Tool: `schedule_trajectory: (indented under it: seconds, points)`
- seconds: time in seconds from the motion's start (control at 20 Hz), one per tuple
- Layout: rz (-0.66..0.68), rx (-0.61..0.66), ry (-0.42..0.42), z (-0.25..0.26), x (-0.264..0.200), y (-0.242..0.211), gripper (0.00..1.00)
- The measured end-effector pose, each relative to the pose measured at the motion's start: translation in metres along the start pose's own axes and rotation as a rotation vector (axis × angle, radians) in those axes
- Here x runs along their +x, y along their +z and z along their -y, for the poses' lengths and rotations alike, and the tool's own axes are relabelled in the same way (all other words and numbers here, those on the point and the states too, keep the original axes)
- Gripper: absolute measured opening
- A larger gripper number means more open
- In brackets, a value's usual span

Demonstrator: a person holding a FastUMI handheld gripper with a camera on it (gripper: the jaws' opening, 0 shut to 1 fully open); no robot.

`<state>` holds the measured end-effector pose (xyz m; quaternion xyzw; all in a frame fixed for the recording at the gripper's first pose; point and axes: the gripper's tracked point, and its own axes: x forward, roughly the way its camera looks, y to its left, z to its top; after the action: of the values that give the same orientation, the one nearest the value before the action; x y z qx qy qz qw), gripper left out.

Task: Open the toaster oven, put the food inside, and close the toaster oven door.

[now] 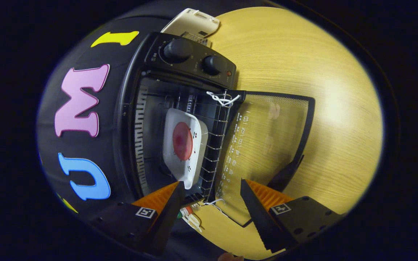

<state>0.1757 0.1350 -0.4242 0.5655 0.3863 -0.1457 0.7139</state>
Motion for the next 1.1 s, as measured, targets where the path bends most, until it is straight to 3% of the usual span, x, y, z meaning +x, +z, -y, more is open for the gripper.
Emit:
schedule_trajectory:
  seconds: [0.15,0.35,0.7,0.95,1.1]
  points:
    - [-0.03,-0.195,0.069,-0.001,-0.023,-0.003,0.99]
    - [-0.017,-0.501,0.073,0.025,-0.047,0.003,0.98]
    - [0.007,-1.043,-0.085,0.093,-0.074,0.008,0.99]
    - [-0.017,-1.293,-0.166,0.132,-0.083,-0.005,0.99]
    - [-0.038,-1.356,-0.217,0.147,-0.076,-0.011,1.0]
